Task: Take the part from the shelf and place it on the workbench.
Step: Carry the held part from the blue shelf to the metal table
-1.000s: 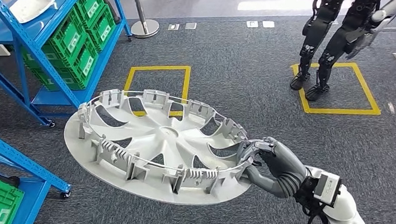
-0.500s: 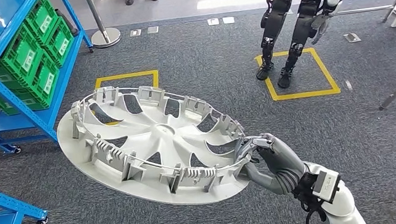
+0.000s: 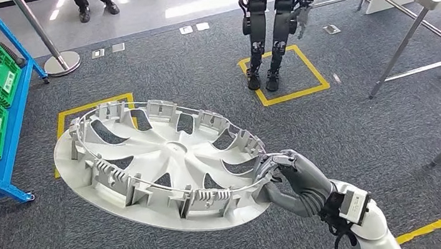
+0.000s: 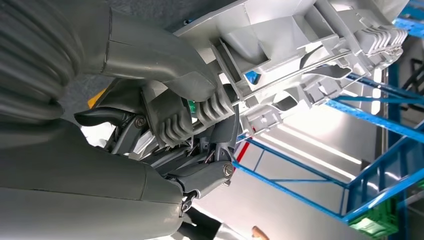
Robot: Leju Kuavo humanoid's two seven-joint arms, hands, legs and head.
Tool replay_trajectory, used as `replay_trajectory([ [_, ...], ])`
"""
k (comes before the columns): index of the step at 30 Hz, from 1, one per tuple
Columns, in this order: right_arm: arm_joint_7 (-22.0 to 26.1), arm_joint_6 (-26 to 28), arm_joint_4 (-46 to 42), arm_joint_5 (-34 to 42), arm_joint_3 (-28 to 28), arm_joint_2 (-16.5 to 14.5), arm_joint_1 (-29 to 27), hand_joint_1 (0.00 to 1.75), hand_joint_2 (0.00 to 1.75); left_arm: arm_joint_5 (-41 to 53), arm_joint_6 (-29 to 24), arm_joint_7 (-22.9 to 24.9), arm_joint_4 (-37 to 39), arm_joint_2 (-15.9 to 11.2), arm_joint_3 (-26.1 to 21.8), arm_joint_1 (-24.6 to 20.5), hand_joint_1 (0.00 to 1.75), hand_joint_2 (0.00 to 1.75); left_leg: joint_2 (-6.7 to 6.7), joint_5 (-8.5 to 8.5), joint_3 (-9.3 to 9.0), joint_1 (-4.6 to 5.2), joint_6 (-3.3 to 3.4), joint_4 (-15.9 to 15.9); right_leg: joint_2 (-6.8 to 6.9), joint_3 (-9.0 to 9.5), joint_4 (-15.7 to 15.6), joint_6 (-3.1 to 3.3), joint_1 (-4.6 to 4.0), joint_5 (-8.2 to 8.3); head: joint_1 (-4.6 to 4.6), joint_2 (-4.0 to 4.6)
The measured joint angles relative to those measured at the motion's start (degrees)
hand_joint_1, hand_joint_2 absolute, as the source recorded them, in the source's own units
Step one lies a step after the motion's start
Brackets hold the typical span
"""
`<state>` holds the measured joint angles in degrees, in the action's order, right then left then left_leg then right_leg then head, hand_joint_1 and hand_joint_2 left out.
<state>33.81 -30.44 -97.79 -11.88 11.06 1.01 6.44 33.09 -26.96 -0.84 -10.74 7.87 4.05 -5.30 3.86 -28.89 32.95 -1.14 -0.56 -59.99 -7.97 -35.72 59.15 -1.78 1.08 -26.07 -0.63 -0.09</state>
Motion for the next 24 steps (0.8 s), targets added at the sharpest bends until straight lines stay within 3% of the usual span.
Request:
replay_trajectory([
  [1, 0.0, 0.0, 0.0, 0.0, 0.0, 0.0, -0.3, 1.75, 1.75, 0.2, 0.0, 0.1, 0.0, 0.0, 0.0, 0.0, 0.0, 1.75, -0.7, 0.14, -0.09, 0.07, 0.47, 0.2, 0.52, -0.15, 0.1, -0.32, 0.02, -0.02, 0.01, 0.0],
  [3, 0.0, 0.1, 0.0, 0.0, 0.0, 0.0, -0.6, 1.75, 1.75, 0.6, 0.1, 0.2, 0.0, 0.0, 0.0, 0.0, 0.0, 1.75, -2.17, 0.37, -0.26, 0.08, 1.34, 0.6, 3.66, -1.5, 2.8, -0.77, -0.17, -1.54, 0.3, 0.0],
  [4, 0.1, 0.1, 0.0, 0.0, 0.0, 0.0, -0.7, 1.75, 1.75, 0.7, 0.1, 0.2, 0.0, 0.0, 0.0, 0.0, 0.0, 1.75, -2.97, 0.36, -0.29, 0.2, 1.63, 0.7, 5.61, -3.01, 5.9, -0.89, -0.29, -3.13, 0.44, 0.0],
  [5, 0.1, 0.1, 0.0, 0.0, 0.0, 0.0, -0.8, 1.75, 1.75, 0.8, 0.1, 0.2, 0.0, 0.0, 0.0, 0.1, 0.0, 1.75, -3.82, 0.29, -0.28, 0.33, 1.85, 0.7, 6.7, -4.89, 9.6, -1.03, -0.32, -4.88, 0.58, 0.0],
  [7, 0.1, 0.1, 0.0, 0.1, 0.0, 0.1, -1.2, 1.75, 1.75, 0.9, 0.2, 0.3, 0.0, -0.1, 0.0, 0.3, 0.0, 1.75, -5.62, 0.16, -0.28, 0.54, 2.02, 0.7, 7.21, -7.66, 15.1, -1.18, -0.24, -6.63, 0.61, 0.0],
  [8, 0.1, 0.1, 0.0, 0.1, 0.0, 0.1, -1.3, 1.75, 1.75, 1.0, 0.2, 0.3, 0.0, -0.1, 0.0, 0.3, 0.0, 1.75, -6.44, 0.1, -0.29, 0.59, 2.03, 0.6, 7.3, -7.58, 15.0, -1.17, -0.22, -6.02, 0.61, 0.0],
  [9, 0.1, 0.1, 0.0, 0.1, 0.0, 0.1, -1.4, 1.75, 1.75, 1.1, 0.3, 0.2, 0.0, -0.1, 0.0, 0.2, 0.0, 1.75, -7.22, 0.01, -0.35, 0.62, 1.98, 0.6, 7.6, -6.3, 12.7, -1.09, -0.23, -4.56, 0.62, 0.0],
  [11, 0.1, 0.0, 0.0, 0.1, 0.0, 0.2, -1.3, 1.75, 1.75, 1.3, 0.3, 0.1, -0.1, -0.1, 0.0, 0.0, 0.0, 1.75, -8.55, -0.26, -0.56, 0.8, 1.67, 0.5, 9.82, -1.99, 5.0, -0.65, -0.53, -1.49, 0.67, 0.0],
  [13, 0.2, -0.1, 0.0, 0.1, 0.0, 0.2, -1.2, 1.75, 1.75, 1.5, 0.3, -0.1, -0.1, -0.1, 0.0, -0.1, 0.0, 1.75, -9.61, -0.57, -0.81, 1.04, 1.11, 0.5, 11.52, 0.38, 0.5, 0.07, -0.97, -0.35, 0.63, 0.0],
  [15, 0.4, -0.1, 0.1, 0.1, 0.0, 0.3, -1.1, 1.75, 1.75, 1.6, 0.2, -0.1, -0.2, 0.0, 0.0, -0.2, 0.0, 1.75, -10.71, -0.74, -1.12, 1.1, 0.49, 0.6, 10.65, 0.25, 0.0, 0.76, -1.21, -0.3, 0.59, 0.0],
  [16, 0.5, -0.2, 0.2, 0.2, 0.0, 0.3, -1.1, 1.75, 1.75, 1.6, 0.1, -0.1, -0.3, 0.1, 0.0, -0.3, 0.0, 1.75, -10.59, -0.9, -1.23, 0.99, 0.13, 0.6, 9.99, 0.26, -0.2, 1.08, -1.11, -0.17, 0.59, 0.0],
  [18, 0.7, -0.3, 0.3, 0.2, 0.0, 0.3, -0.8, 1.75, 1.75, 1.6, 0.0, -0.2, -0.4, 0.2, 0.0, -0.5, 0.0, 1.75, -8.12, -2.48, -0.48, 0.75, -0.43, -1.5, 8.79, 0.44, -0.6, 1.75, -0.73, 0.14, 0.52, 0.0],
  [20, 0.8, -0.3, 0.6, 0.2, 0.1, 0.3, -0.4, 1.75, 1.75, 1.3, -0.1, -0.3, -0.4, 0.2, 0.0, -0.5, 0.0, 1.75, -4.98, -5.97, 2.52, 0.61, -0.74, -8.0, 7.59, 0.53, -0.7, 2.14, -0.53, 0.25, 0.33, 0.0],
  [22, 1.0, -0.3, 0.9, 0.3, 0.1, 0.3, -0.2, 1.75, 1.75, 1.0, 0.0, -0.3, -0.3, 0.2, 0.0, -0.4, 0.0, 1.75, -4.18, -8.23, 5.82, 0.56, -0.92, -14.6, 6.08, 0.53, -0.6, 2.22, -0.53, 0.23, 0.2, 0.0],
  [23, 1.0, -0.3, 1.0, 0.3, 0.1, 0.3, -0.2, 1.75, 1.75, 0.8, 0.0, -0.4, -0.3, 0.2, 0.0, -0.3, 0.0, 1.75, -4.11, -7.81, 6.41, 0.49, -1.0, -15.4, 5.27, 0.53, -0.6, 2.18, -0.5, 0.22, 0.19, 0.0],
  [24, 1.0, -0.3, 1.2, 0.3, 0.1, 0.3, -0.2, 1.75, 1.75, 0.8, 0.0, -0.4, -0.3, 0.2, 0.0, -0.2, 0.0, 1.75, -4.01, -6.3, 5.97, 0.36, -1.06, -14.0, 4.43, 0.54, -0.5, 2.08, -0.43, 0.2, 0.17, 0.0],
])
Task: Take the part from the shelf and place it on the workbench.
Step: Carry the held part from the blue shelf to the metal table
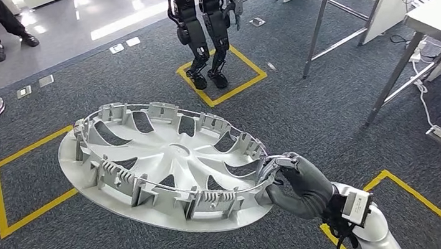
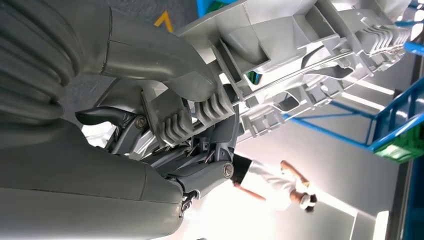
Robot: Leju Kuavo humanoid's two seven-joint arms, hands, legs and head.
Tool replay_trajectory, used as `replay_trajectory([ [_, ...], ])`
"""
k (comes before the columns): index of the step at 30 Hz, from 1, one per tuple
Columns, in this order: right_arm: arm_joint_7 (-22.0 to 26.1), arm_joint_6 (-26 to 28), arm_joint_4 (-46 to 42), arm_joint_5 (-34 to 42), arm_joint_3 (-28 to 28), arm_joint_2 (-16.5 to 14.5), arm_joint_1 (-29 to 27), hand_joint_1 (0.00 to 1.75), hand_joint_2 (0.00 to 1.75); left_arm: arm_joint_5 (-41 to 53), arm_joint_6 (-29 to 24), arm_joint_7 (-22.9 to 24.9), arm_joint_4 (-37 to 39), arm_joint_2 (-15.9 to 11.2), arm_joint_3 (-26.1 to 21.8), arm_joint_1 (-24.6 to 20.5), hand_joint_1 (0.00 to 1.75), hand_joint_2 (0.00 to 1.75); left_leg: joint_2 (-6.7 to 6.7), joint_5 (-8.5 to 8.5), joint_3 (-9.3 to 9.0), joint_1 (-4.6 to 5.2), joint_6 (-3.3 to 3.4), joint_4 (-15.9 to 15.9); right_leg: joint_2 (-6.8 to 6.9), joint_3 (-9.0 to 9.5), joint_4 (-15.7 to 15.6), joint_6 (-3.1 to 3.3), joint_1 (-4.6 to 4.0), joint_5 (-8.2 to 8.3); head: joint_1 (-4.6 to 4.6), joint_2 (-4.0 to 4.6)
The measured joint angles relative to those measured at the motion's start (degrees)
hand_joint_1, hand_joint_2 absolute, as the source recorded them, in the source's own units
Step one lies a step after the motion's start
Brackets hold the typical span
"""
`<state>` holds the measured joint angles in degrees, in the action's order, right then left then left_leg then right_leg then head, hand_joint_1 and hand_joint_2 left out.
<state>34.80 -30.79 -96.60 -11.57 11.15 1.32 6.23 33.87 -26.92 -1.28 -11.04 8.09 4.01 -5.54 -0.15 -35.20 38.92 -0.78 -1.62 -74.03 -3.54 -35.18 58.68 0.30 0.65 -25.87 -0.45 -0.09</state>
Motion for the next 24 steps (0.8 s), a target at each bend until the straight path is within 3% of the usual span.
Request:
replay_trajectory([
  [1, 0.0, 0.0, 0.2, -0.1, 0.0, 0.0, 0.0, 1.75, 1.75, 0.0, 0.0, 0.0, 0.0, 0.0, -0.1, 0.0, 0.0, 1.75, 0.5, 2.23, -1.39, -0.21, -0.09, 3.3, -0.85, -0.01, 0.2, -0.19, 0.12, -0.08, -0.02, 0.0],
  [3, 0.0, 0.1, 0.5, -0.2, 0.0, 0.0, 0.0, 1.75, 1.75, -0.1, 0.2, 0.0, 0.1, 0.0, -0.3, 0.0, 0.0, 1.75, 3.18, 5.24, -4.48, -0.72, -0.13, 10.4, -2.44, -0.27, 0.8, -0.92, 0.29, -0.3, -0.09, 0.0],
  [5, 0.0, 0.3, 0.8, -0.4, 0.0, 0.0, -0.1, 1.75, 1.75, -0.2, 0.3, 0.3, 0.1, 0.0, -0.5, 0.1, 0.0, 1.75, 4.77, 5.68, -5.75, -0.76, 0.36, 13.2, -3.77, -0.73, 1.0, -1.82, 0.43, -0.22, -0.15, 0.0],
  [7, 0.0, 0.5, 0.9, -0.4, 0.0, 0.0, -0.3, 1.75, 1.75, -0.5, 0.3, 0.6, 0.2, 0.1, -0.7, 0.2, 0.0, 1.75, 3.62, 5.9, -5.88, -0.5, 1.32, 13.5, -4.74, -1.02, 0.7, -2.65, 0.71, 0.14, -0.15, 0.0],
  [9, 0.0, 0.5, 1.0, -0.5, 0.0, 0.1, -0.4, 1.75, 1.75, -0.6, 0.3, 0.8, 0.1, 0.1, -0.9, 0.2, 0.0, 1.75, 2.23, 6.22, -6.01, -0.39, 2.27, 13.9, -2.44, -1.9, 2.1, -3.1, 0.6, -0.71, 0.06, 0.0],
  [11, 0.0, 0.6, 1.0, -0.5, 0.1, 0.1, -0.4, 1.75, 1.75, -0.7, 0.2, 0.9, 0.1, 0.2, -1.1, 0.4, 0.0, 1.75, 0.65, 6.31, -6.04, -0.14, 2.89, 14.1, 1.44, -4.7, 8.0, -3.21, 0.27, -3.79, 0.37, 0.0],
  [13, -0.1, 0.7, 1.0, -0.6, 0.2, 0.1, -0.6, 1.75, 1.75, -0.8, 0.1, 0.9, 0.2, 0.3, -1.2, 0.7, 0.0, 1.75, -1.1, 6.18, -6.03, 0.22, 3.18, 14.1, 2.74, -8.16, 15.1, -3.19, 0.22, -6.71, 0.48, 0.0],
  [14, -0.1, 0.7, 1.0, -0.6, 0.2, 0.2, -0.8, 1.75, 1.75, -0.8, 0.1, 0.9, 0.2, 0.3, -1.3, 0.8, 0.0, 1.75, -1.98, 6.1, -6.05, 0.36, 3.27, 14.1, 2.87, -8.86, 16.7, -3.09, 0.2, -6.88, 0.49, 0.0],
  [15, -0.2, 0.7, 1.0, -0.6, 0.3, 0.2, -1.0, 1.75, 1.75, -0.8, 0.1, 0.9, 0.2, 0.3, -1.3, 0.8, 0.0, 1.75, -2.81, 6.02, -6.09, 0.47, 3.32, 14.1, 3.01, -8.38, 15.9, -2.92, 0.15, -6.01, 0.5, 0.0],
  [16, -0.2, 0.8, 1.0, -0.7, 0.3, 0.2, -1.2, 1.75, 1.75, -0.8, 0.1, 0.8, 0.2, 0.4, -1.4, 0.7, 0.0, 1.75, -3.56, 5.92, -6.18, 0.56, 3.33, 14.1, 3.49, -6.72, 12.9, -2.67, 0.02, -4.37, 0.51, 0.0],
  [18, -0.3, 0.8, 1.0, -0.8, 0.3, 0.2, -1.3, 1.75, 1.75, -0.8, 0.1, 0.8, 0.2, 0.6, -1.4, 0.5, 0.0, 1.75, -4.89, 5.67, -6.45, 0.81, 3.12, 14.1, 6.17, -2.3, 5.0, -1.9, -0.6, -1.46, 0.51, 0.0],
  [20, -0.4, 0.8, 1.0, -0.8, 0.3, 0.2, -1.2, 1.75, 1.75, -0.8, 0.1, 0.8, 0.2, 0.7, -1.4, 0.4, 0.0, 1.75, -5.99, 5.45, -6.69, 1.01, 2.61, 14.1, 7.75, -0.32, 1.0, -1.12, -1.24, -0.64, 0.46, 0.0],
  [22, -0.4, 0.8, 0.9, -0.9, 0.4, 0.3, -1.2, 1.75, 1.75, -0.7, 0.1, 0.8, 0.1, 0.9, -1.5, 0.3, 0.0, 1.75, -7.22, 5.3, -7.04, 1.05, 1.99, 14.3, 6.46, -0.43, 0.6, -0.51, -1.38, -0.51, 0.42, 0.0],
  [23, -0.4, 0.8, 0.9, -1.0, 0.4, 0.3, -1.2, 1.75, 1.75, -0.7, 0.1, 0.8, 0.0, 0.9, -1.5, 0.2, 0.0, 1.75, -7.12, 5.08, -7.19, 0.96, 1.67, 14.2, 5.76, -0.33, 0.4, -0.24, -1.24, -0.33, 0.42, 0.0],
  [24, -0.5, 0.8, 0.9, -1.1, 0.4, 0.2, -1.1, 1.75, 1.75, -0.6, 0.1, 0.7, 0.0, 1.0, -1.5, 0.1, 0.0, 1.75, -6.09, 4.41, -7.0, 0.88, 1.38, 13.5, 5.07, -0.18, 0.1, 0.06, -1.01, -0.14, 0.39, 0.0],
])
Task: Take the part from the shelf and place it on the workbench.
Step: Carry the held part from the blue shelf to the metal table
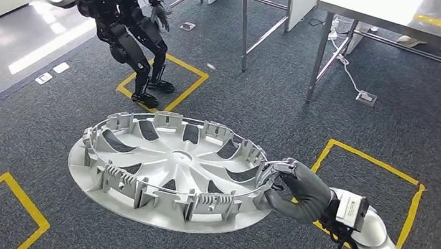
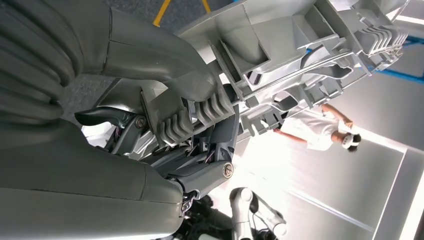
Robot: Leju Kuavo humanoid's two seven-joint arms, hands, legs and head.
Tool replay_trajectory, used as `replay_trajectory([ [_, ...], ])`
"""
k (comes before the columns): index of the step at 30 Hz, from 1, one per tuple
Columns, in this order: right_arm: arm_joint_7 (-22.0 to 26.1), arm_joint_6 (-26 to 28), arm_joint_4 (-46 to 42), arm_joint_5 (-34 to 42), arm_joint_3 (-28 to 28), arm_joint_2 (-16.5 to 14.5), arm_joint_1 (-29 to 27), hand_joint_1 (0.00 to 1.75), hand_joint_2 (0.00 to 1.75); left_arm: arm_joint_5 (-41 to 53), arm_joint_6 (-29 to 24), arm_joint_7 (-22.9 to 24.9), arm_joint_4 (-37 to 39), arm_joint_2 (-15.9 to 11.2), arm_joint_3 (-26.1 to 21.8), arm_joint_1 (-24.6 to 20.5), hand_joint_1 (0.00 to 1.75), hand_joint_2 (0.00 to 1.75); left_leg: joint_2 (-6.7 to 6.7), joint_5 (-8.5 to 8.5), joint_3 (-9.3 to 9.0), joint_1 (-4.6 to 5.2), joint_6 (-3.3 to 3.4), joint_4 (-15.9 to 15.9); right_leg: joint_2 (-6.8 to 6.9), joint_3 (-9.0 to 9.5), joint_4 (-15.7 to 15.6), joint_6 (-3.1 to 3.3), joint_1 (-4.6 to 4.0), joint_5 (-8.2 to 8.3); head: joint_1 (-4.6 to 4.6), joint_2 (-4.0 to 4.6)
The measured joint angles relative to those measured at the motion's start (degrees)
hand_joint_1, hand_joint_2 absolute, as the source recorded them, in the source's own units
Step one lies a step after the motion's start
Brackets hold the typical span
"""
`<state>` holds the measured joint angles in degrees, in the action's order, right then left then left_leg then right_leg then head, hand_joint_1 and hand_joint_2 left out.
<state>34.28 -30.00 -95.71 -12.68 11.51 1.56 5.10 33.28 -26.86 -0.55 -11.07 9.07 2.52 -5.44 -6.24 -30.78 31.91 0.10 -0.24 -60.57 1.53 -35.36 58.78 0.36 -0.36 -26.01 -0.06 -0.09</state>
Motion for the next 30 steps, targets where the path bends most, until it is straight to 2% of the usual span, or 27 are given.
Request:
replay_trajectory([
  [1, -0.1, 0.0, 0.0, -0.1, 0.0, 0.0, 0.1, 1.75, 1.75, 0.0, 0.1, 0.0, 0.0, 0.0, 0.0, -0.1, 0.0, 1.75, 1.65, -1.26, 0.78, -0.1, -0.26, -2.0, -0.67, 0.17, -0.2, 0.26, 0.27, 0.16, -0.12, 0.0],
  [2, -0.3, 0.0, 0.0, -0.2, 0.0, 0.0, 0.2, 1.75, 1.75, 0.0, 0.2, 0.0, 0.0, 0.0, 0.0, -0.1, 0.0, 1.75, 3.63, -2.94, 2.23, -0.27, -0.44, -5.1, -1.3, 0.27, -0.3, 0.42, 0.42, 0.23, -0.24, 0.0],
  [3, -0.4, 0.0, 0.0, -0.3, 0.1, -0.1, 0.2, 1.75, 1.75, 0.1, 0.3, 0.0, 0.0, -0.1, -0.1, -0.1, 0.0, 1.75, 5.02, -4.75, 4.1, -0.32, -0.55, -9.0, -2.05, 0.27, -0.3, 0.54, 0.49, 0.24, -0.38, 0.0],
  [4, -0.4, 0.0, 0.0, -0.3, 0.1, -0.1, 0.2, 1.75, 1.75, 0.1, 0.5, 0.0, 0.0, -0.1, -0.1, 0.0, 0.0, 1.75, 5.65, -6.01, 5.87, -0.35, -0.66, -12.5, -2.87, 0.27, -0.3, 0.59, 0.5, 0.22, -0.49, 0.0],
  [5, -0.5, 0.0, 0.0, -0.3, 0.1, -0.1, 0.2, 1.75, 1.75, 0.1, 0.6, 0.1, 0.0, -0.2, -0.1, 0.1, 0.0, 1.75, 5.86, -6.24, 6.97, -0.36, -0.71, -14.5, -3.73, 0.26, -0.2, 0.59, 0.51, 0.2, -0.52, 0.0],
  [6, -0.5, 0.0, 0.0, -0.3, 0.1, -0.1, 0.2, 1.75, 1.75, 0.1, 0.6, 0.1, 0.1, -0.2, -0.1, 0.1, 0.0, 1.75, 5.98, -5.29, 7.08, -0.39, -0.73, -14.3, -4.63, 0.26, -0.1, 0.54, 0.55, 0.19, -0.53, 0.0],
  [7, -0.6, 0.0, 0.0, -0.3, 0.1, -0.1, 0.2, 1.75, 1.75, 0.3, 0.6, 0.2, 0.1, -0.3, -0.2, 0.2, 0.0, 1.75, 6.28, -3.36, 6.1, -0.46, -0.73, -11.8, -5.52, 0.26, 0.1, 0.41, 0.63, 0.15, -0.54, 0.0],
  [8, -0.6, 0.0, -0.1, -0.3, 0.1, -0.1, 0.2, 1.75, 1.75, 0.4, 0.6, 0.2, 0.1, -0.3, -0.2, 0.2, 0.0, 1.75, 7.32, -1.14, 4.42, -0.63, -0.74, -7.9, -6.37, 0.22, 0.3, 0.21, 0.72, 0.06, -0.57, 0.0],
  [9, -0.6, 0.1, -0.1, -0.3, 0.1, -0.1, 0.2, 1.75, 1.75, 0.5, 0.6, 0.2, 0.1, -0.3, -0.2, 0.2, 0.0, 1.75, 9.05, 0.38, 2.81, -0.86, -0.78, -4.2, -7.14, 0.08, 0.6, -0.11, 0.76, -0.03, -0.61, 0.0],
  [10, -0.6, 0.2, -0.1, -0.3, 0.1, -0.1, 0.2, 1.75, 1.75, 0.6, 0.6, 0.2, 0.2, -0.4, -0.2, 0.2, 0.0, 1.75, 10.46, 1.3, 1.64, -1.06, -0.73, -1.4, -7.85, -0.12, 0.8, -0.49, 0.8, -0.06, -0.65, 0.0],
  [11, -0.7, 0.3, -0.2, -0.3, 0.1, -0.1, 0.2, 1.75, 1.75, 0.7, 0.7, 0.3, 0.2, -0.4, -0.2, 0.2, 0.0, 1.75, 11.49, 1.5, 1.07, -1.14, -0.59, 0.0, -8.5, -0.36, 0.9, -0.9, 0.83, -0.01, -0.68, 0.0],
  [12, -0.7, 0.3, -0.2, -0.4, 0.1, -0.1, 0.1, 1.75, 1.75, 0.8, 0.7, 0.3, 0.3, -0.4, -0.2, 0.2, 0.0, 1.75, 11.62, 1.35, 0.98, -1.05, -0.32, 0.1, -9.15, -0.59, 0.8, -1.34, 0.91, 0.16, -0.69, 0.0],
  [13, -0.7, 0.4, -0.3, -0.4, 0.1, -0.1, 0.0, 1.75, 1.75, 0.9, 0.7, 0.3, 0.3, -0.4, -0.2, 0.2, 0.0, 1.75, 10.85, 1.54, 0.95, -0.95, 0.13, 0.2, -9.84, -0.78, 0.6, -1.77, 1.04, 0.39, -0.69, 0.0],
  [14, -0.7, 0.4, -0.3, -0.4, 0.1, -0.1, -0.2, 1.75, 1.75, 0.9, 0.7, 0.4, 0.3, -0.4, -0.2, 0.2, 0.0, 1.75, 10.07, 1.72, 0.85, -0.89, 0.57, 0.4, -9.73, -0.95, 0.7, -2.08, 1.12, 0.45, -0.68, 0.0],
  [15, -0.7, 0.4, -0.4, -0.4, 0.1, -0.1, -0.3, 1.75, 1.75, 1.0, 0.7, 0.4, 0.2, -0.4, -0.2, 0.2, 0.0, 1.75, 9.31, 1.9, 0.77, -0.89, 1.02, 0.7, -8.61, -1.35, 1.3, -2.32, 1.07, 0.08, -0.55, 0.0],
  [16, -0.7, 0.4, -0.5, -0.4, 0.1, -0.1, -0.4, 1.75, 1.75, 1.0, 0.7, 0.4, 0.2, -0.4, -0.2, 0.1, 0.0, 1.75, 8.48, 2.04, 0.73, -0.92, 1.38, 0.9, -6.88, -2.2, 2.9, -2.49, 0.95, -0.91, -0.39, 0.0],
  [18, -0.7, 0.4, -0.6, -0.4, 0.1, -0.1, -0.3, 1.75, 1.75, 1.1, 0.8, 0.4, 0.2, -0.4, -0.2, 0.2, 0.0, 1.75, 6.73, 1.99, 0.7, -0.74, 1.86, 1.0, -3.23, -5.39, 9.5, -2.74, 0.77, -4.37, -0.05, 0.0],
  [19, -0.7, 0.4, -0.6, -0.4, 0.1, -0.1, -0.4, 1.75, 1.75, 1.1, 0.8, 0.4, 0.3, -0.5, -0.2, 0.3, 0.0, 1.75, 5.76, 1.9, 0.71, -0.61, 1.99, 1.0, -2.54, -7.2, 13.3, -2.86, 0.82, -5.91, -0.01, 0.0],
  [20, -0.7, 0.4, -0.6, -0.4, 0.1, -0.1, -0.4, 1.75, 1.75, 1.1, 0.8, 0.4, 0.3, -0.6, -0.2, 0.4, 0.0, 1.75, 4.8, 1.82, 0.69, -0.51, 2.08, 1.0, -2.25, -8.39, 15.8, -2.91, 0.87, -6.61, 0.0, 0.0],
  [21, -0.7, 0.4, -0.6, -0.4, 0.1, 0.0, -0.5, 1.75, 1.75, 1.0, 0.7, 0.4, 0.3, -0.6, -0.3, 0.4, 0.0, 1.75, 3.9, 1.73, 0.66, -0.45, 2.1, 1.0, -2.1, -8.56, 16.3, -2.9, 0.88, -6.28, 0.01, 0.0],
  [22, -0.7, 0.4, -0.6, -0.4, 0.1, 0.0, -0.6, 1.75, 1.75, 1.0, 0.6, 0.4, 0.3, -0.6, -0.3, 0.4, 0.0, 1.75, 3.08, 1.63, 0.58, -0.4, 2.08, 1.0, -1.88, -7.52, 14.5, -2.79, 0.85, -4.99, 0.02, 0.0],
  [23, -0.7, 0.4, -0.6, -0.4, 0.1, 0.0, -0.6, 1.75, 1.75, 1.0, 0.6, 0.4, 0.2, -0.5, -0.3, 0.3, 0.0, 1.75, 2.33, 1.5, 0.42, -0.35, 2.01, 1.0, -1.14, -5.37, 10.7, -2.56, 0.72, -3.15, 0.04, 0.0],
  [25, -0.7, 0.4, -0.7, -0.4, 0.1, 0.0, -0.6, 1.75, 1.75, 1.1, 0.5, 0.4, 0.2, -0.4, -0.3, 0.2, 0.0, 1.75, 1.05, 1.16, 0.07, -0.09, 1.66, 1.0, 1.73, -1.23, 3.2, -1.69, 0.07, -0.8, 0.05, 0.0],
  [26, -0.7, 0.4, -0.7, -0.4, 0.1, 0.0, -0.5, 1.75, 1.75, 1.1, 0.5, 0.4, 0.2, -0.4, -0.3, 0.2, 0.0, 1.75, 0.49, 1.02, -0.09, 0.03, 1.41, 1.0, 2.71, -0.13, 1.0, -1.25, -0.25, -0.38, 0.05, 0.0],
  [27, -0.6, 0.4, -0.8, -0.4, 0.1, 0.0, -0.5, 1.75, 1.75, 1.2, 0.5, 0.4, 0.2, -0.4, -0.3, 0.2, 0.0, 1.75, -0.06, 0.92, -0.22, 0.1, 1.13, 1.0, 3.0, 0.09, 0.4, -0.87, -0.52, -0.48, 0.05, 0.0],
  [29, -0.6, 0.4, -0.8, -0.3, 0.0, 0.0, -0.6, 1.75, 1.75, 1.2, 0.5, 0.5, 0.2, -0.3, -0.3, 0.1, 0.0, 1.75, -1.04, 0.7, -0.59, 0.08, 0.52, 1.3, 1.48, 0.11, 0.0, -0.36, -0.37, -0.22, 0.05, 0.0],
  [30, -0.6, 0.4, -0.8, -0.3, 0.0, 0.0, -0.6, 1.75, 1.75, 1.3, 0.5, 0.5, 0.1, -0.2, -0.3, 0.1, 0.0, 1.75, -0.4, 0.28, -0.63, 0.03, 0.17, 0.9, 0.78, 0.29, -0.3, -0.09, -0.11, -0.07, 0.01, 0.0],
])
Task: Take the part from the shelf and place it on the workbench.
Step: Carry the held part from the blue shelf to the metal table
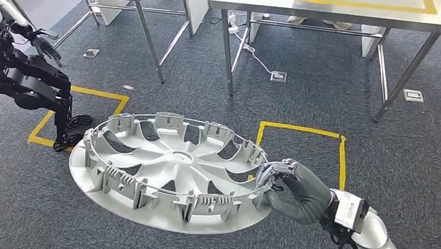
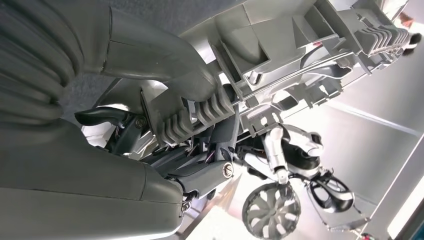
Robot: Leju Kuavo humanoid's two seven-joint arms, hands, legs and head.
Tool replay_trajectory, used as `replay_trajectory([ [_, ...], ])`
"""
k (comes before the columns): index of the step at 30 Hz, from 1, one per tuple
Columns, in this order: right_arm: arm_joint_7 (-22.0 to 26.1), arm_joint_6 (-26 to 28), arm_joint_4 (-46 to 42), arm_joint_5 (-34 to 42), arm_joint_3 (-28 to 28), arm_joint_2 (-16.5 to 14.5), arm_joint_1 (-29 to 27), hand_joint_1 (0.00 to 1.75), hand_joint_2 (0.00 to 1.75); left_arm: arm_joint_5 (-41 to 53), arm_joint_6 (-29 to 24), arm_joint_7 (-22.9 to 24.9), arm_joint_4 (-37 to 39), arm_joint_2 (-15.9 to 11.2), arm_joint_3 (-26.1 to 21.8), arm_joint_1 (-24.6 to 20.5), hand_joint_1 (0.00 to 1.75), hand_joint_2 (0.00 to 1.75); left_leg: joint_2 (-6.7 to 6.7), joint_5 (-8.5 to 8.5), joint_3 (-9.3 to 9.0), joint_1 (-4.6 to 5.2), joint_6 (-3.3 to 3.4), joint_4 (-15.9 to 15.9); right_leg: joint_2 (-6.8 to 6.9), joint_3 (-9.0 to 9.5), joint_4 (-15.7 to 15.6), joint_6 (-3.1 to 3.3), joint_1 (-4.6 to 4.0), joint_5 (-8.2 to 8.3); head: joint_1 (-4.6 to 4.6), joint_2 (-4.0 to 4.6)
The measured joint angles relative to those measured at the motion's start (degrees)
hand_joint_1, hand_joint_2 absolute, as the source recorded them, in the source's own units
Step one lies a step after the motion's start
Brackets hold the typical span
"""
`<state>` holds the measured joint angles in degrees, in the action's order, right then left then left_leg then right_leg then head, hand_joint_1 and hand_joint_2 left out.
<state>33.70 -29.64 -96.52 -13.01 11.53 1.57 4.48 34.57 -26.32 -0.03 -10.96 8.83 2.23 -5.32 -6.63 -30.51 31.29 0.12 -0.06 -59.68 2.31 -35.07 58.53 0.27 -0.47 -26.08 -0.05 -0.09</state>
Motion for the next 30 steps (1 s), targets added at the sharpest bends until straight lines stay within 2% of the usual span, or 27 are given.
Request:
replay_trajectory([
  [1, 0.0, 0.0, 0.0, 0.0, 0.0, 0.0, 0.0, 1.75, 1.75, 0.1, 0.0, 0.0, -0.1, 0.0, 0.0, 0.0, 0.0, 1.75, 1.34, -0.95, 0.44, -0.08, -0.31, -1.3, -0.72, 0.22, -0.3, 0.26, 0.32, 0.18, -0.08, 0.0],
  [3, 0.1, 0.0, -0.1, 0.1, 0.0, 0.0, -0.1, 1.75, 1.75, 0.3, 0.0, 0.1, -0.1, 0.0, 0.0, 0.0, 0.0, 1.75, 4.86, -4.12, 3.19, -0.33, -0.79, -7.4, -2.03, 0.47, -0.5, 0.59, 0.7, 0.29, -0.32, 0.0],
  [4, 0.2, 0.0, 0.0, 0.3, 0.0, -0.1, 0.0, 1.75, 1.75, 0.3, 0.0, 0.1, -0.1, 0.0, 0.0, 0.1, 0.0, 1.75, 5.76, -5.64, 5.13, -0.43, -0.95, -11.2, -2.69, 0.47, -0.5, 0.67, 0.74, 0.29, -0.41, 0.0],
  [5, 0.2, 0.0, 0.0, 0.5, 0.0, -0.1, -0.1, 1.75, 1.75, 0.3, 0.0, 0.2, 0.0, -0.1, 0.0, 0.2, 0.0, 1.75, 6.12, -6.32, 6.74, -0.5, -1.09, -14.1, -3.36, 0.5, -0.5, 0.69, 0.76, 0.26, -0.47, 0.0],
  [6, 0.3, 0.1, 0.1, 0.7, 0.0, -0.1, -0.1, 1.75, 1.75, 0.3, 0.0, 0.3, 0.0, -0.2, 0.0, 0.3, 0.0, 1.75, 6.23, -5.88, 7.59, -0.57, -1.2, -15.2, -3.95, 0.53, -0.4, 0.66, 0.8, 0.22, -0.5, 0.0],
  [7, 0.3, 0.1, 0.2, 0.9, 0.0, -0.1, -0.1, 1.75, 1.75, 0.3, 0.1, 0.3, 0.0, -0.2, 0.0, 0.3, 0.0, 1.75, 6.28, -4.33, 7.42, -0.64, -1.28, -14.0, -4.5, 0.58, -0.3, 0.55, 0.87, 0.15, -0.52, 0.0],
  [9, 0.3, 0.3, 0.4, 1.2, -0.1, -0.1, -0.1, 1.75, 1.75, 0.4, 0.2, 0.2, 0.1, -0.3, 0.0, 0.2, 0.0, 1.75, 6.6, 0.02, 4.84, -0.91, -1.45, -7.0, -5.24, 0.61, 0.1, 0.06, 1.07, -0.18, -0.57, 0.0],
  [10, 0.3, 0.4, 0.4, 1.3, -0.1, -0.1, -0.1, 1.75, 1.75, 0.4, 0.4, 0.2, 0.1, -0.4, 0.0, 0.1, 0.0, 1.75, 7.02, 1.4, 3.5, -1.0, -1.34, -3.7, -5.5, 0.46, 0.5, -0.3, 1.06, -0.4, -0.66, 0.0],
  [11, 0.3, 0.5, 0.4, 1.4, -0.1, -0.1, -0.1, 1.75, 1.75, 0.4, 0.5, 0.1, 0.1, -0.4, 0.0, 0.0, 0.0, 1.75, 7.37, 2.08, 2.69, -1.1, -1.12, -1.6, -5.66, 0.27, 0.8, -0.65, 1.01, -0.56, -0.69, 0.0],
  [13, 0.4, 0.8, 0.4, 1.6, -0.2, -0.1, -0.3, 1.75, 1.75, 0.4, 0.6, -0.1, 0.1, -0.4, 0.0, 0.1, 0.0, 1.75, 7.81, 2.14, 2.43, -1.08, -0.49, -0.5, -5.79, -0.06, 1.1, -0.42, 0.77, -0.68, -0.71, 0.0],
  [15, 0.4, 1.0, 0.4, 1.7, -0.3, -0.1, -0.5, 1.75, 1.75, 0.4, 0.8, -0.2, 0.1, -0.4, -0.1, 0.2, 0.0, 1.75, 7.83, 2.25, 2.53, -0.98, -0.1, -0.4, -5.7, 0.02, 1.0, 0.21, 0.7, -0.58, -0.64, 0.0],
  [17, 0.4, 1.1, 0.4, 1.8, -0.4, -0.1, -0.6, 1.75, 1.75, 0.3, 1.0, -0.3, 0.1, -0.4, -0.2, 0.2, 0.0, 1.75, 7.88, 2.24, 2.53, -0.88, 0.23, -0.5, -5.59, 0.22, 0.6, 0.14, 0.73, -0.46, -0.63, 0.0],
  [19, 0.4, 1.2, 0.4, 1.9, -0.5, -0.2, -0.6, 1.75, 1.75, 0.0, 1.1, -0.3, 0.1, -0.4, -0.4, 0.2, 0.0, 1.75, 7.88, 2.17, 2.54, -0.75, 0.54, -0.5, -5.56, 0.38, 0.3, -0.35, 0.8, -0.32, -0.63, 0.0],
  [23, 0.4, 1.1, 0.4, 2.0, -0.5, -0.5, -0.7, 1.75, 1.75, -0.3, 1.2, -0.1, 0.1, -0.4, -0.5, 0.2, 0.0, 1.75, 7.86, 2.01, 2.64, -0.32, 1.12, -0.8, -5.56, 0.47, -0.1, -2.22, 1.27, -0.24, -0.63, 0.0],
  [26, 0.4, 0.9, 0.4, 2.1, -0.5, -0.7, -0.7, 1.75, 1.75, -0.4, 1.1, -0.1, 0.1, -0.5, -0.6, 0.1, 0.0, 1.75, 7.85, 1.93, 2.67, -0.01, 1.56, -0.7, -5.6, 0.5, 0.0, -2.93, 1.58, -0.1, -0.66, 0.0],
  [29, 0.4, 0.8, 0.4, 2.1, -0.6, -0.8, -0.8, 1.75, 1.75, -0.5, 1.1, -0.1, 0.0, -0.5, -0.6, 0.0, 0.0, 1.75, 7.66, 1.42, 2.13, -0.11, 2.64, -0.1, -5.25, 0.17, 1.5, -3.4, 1.71, 0.17, -0.59, 0.0],
  [30, 0.4, 0.8, 0.4, 2.1, -0.6, -0.8, -0.8, 1.75, 1.75, -0.5, 1.1, -0.1, 0.0, -0.5, -0.6, 0.0, 0.0, 1.75, 7.48, 1.3, 1.69, -0.18, 2.95, 0.0, -4.68, -0.45, 2.9, -3.44, 1.71, -0.47, -0.48, 0.0],
])
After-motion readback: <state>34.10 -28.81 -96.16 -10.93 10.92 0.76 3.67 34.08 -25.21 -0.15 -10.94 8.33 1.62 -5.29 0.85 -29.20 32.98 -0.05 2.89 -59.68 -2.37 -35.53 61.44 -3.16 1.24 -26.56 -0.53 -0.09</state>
